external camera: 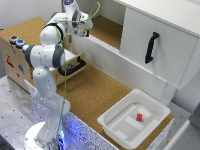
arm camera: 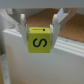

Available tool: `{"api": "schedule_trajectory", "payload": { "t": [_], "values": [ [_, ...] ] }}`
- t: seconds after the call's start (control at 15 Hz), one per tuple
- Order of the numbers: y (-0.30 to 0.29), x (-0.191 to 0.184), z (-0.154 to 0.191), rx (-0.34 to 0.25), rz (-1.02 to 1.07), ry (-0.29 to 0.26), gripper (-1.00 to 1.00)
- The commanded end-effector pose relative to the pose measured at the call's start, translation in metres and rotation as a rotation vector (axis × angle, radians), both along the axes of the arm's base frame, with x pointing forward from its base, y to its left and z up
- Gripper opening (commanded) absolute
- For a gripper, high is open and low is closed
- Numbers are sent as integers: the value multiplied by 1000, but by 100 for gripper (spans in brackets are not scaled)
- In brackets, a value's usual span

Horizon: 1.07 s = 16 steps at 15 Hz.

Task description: Place the yellow object on top of the drawer

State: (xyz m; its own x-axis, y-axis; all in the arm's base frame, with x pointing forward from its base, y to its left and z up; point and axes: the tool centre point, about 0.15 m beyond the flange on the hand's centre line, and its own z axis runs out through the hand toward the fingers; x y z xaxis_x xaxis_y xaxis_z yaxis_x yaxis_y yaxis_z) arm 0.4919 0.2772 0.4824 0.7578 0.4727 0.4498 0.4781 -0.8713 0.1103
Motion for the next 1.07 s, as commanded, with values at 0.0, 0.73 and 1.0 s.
{"api": "schedule_trajectory", "payload": {
  "t": [0.0, 0.73, 1.0],
  "values": [
    [12, -88, -12, 63, 197, -31, -100],
    [108, -164, -6, 81, 675, 34, -100],
    [146, -170, -3, 124, 821, 72, -100]
  ]
}}
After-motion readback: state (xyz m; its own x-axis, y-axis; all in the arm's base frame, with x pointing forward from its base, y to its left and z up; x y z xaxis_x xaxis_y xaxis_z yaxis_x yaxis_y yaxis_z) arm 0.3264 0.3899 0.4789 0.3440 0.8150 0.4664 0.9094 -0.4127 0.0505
